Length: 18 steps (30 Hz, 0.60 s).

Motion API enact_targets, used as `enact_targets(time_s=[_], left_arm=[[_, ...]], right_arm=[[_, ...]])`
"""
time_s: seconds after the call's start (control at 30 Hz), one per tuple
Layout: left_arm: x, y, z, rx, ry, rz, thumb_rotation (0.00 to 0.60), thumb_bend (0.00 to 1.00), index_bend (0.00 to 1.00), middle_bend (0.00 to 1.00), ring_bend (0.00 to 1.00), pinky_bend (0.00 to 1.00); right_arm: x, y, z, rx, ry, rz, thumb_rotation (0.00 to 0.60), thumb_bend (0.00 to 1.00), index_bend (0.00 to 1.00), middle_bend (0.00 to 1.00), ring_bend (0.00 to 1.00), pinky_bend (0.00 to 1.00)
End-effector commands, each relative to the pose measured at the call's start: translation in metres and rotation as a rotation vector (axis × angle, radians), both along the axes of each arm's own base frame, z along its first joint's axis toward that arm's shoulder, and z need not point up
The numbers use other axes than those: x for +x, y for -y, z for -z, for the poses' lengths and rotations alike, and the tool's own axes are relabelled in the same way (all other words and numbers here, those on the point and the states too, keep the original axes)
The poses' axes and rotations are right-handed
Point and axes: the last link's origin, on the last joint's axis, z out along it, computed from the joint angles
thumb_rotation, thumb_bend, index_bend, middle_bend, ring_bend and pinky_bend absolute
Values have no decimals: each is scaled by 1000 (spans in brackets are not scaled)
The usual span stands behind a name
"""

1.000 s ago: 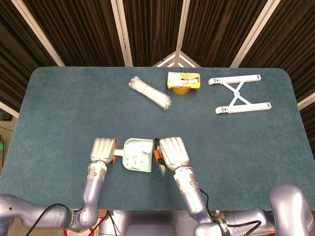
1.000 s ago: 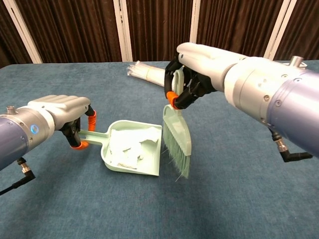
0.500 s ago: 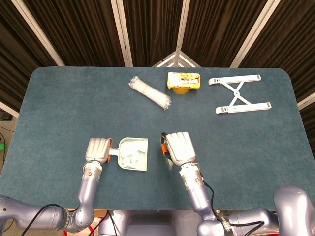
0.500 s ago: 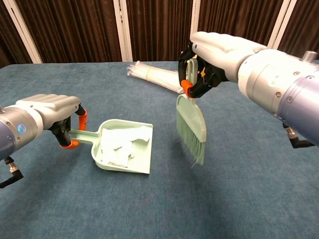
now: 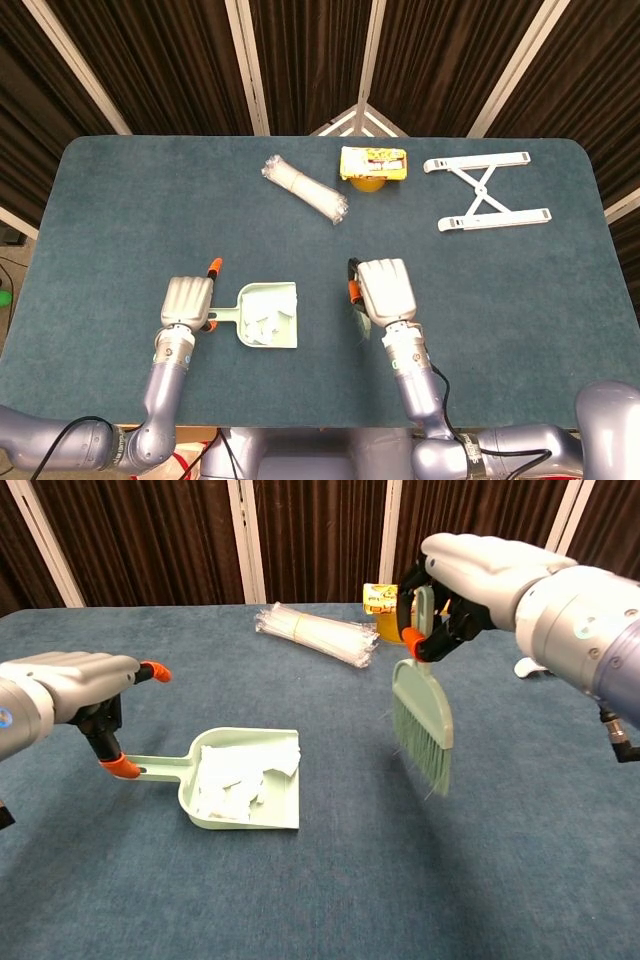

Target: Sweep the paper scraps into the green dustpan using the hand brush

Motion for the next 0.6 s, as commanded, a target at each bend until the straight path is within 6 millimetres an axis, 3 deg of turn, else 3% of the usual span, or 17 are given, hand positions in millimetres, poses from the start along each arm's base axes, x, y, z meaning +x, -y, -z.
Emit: enact_targets(time_s=[0.03, 0.37, 0.6], left_arm=[[1, 1, -9, 11, 34, 6, 600, 0, 62, 990, 987, 1000], [-7, 2, -38, 46, 65, 45, 600, 0, 62, 990, 987, 1000], [-20, 2, -56, 67, 65, 45, 600, 0, 63, 989, 987, 1000]], right_arm=[[-11, 7, -7, -32, -31, 12, 600, 1000, 713, 785, 902, 1000], [-46, 23, -31, -110, -89, 55, 600, 1000, 713, 785, 903, 1000], [-86, 31, -46, -156, -169, 104, 600, 1000, 713, 785, 903, 1000]])
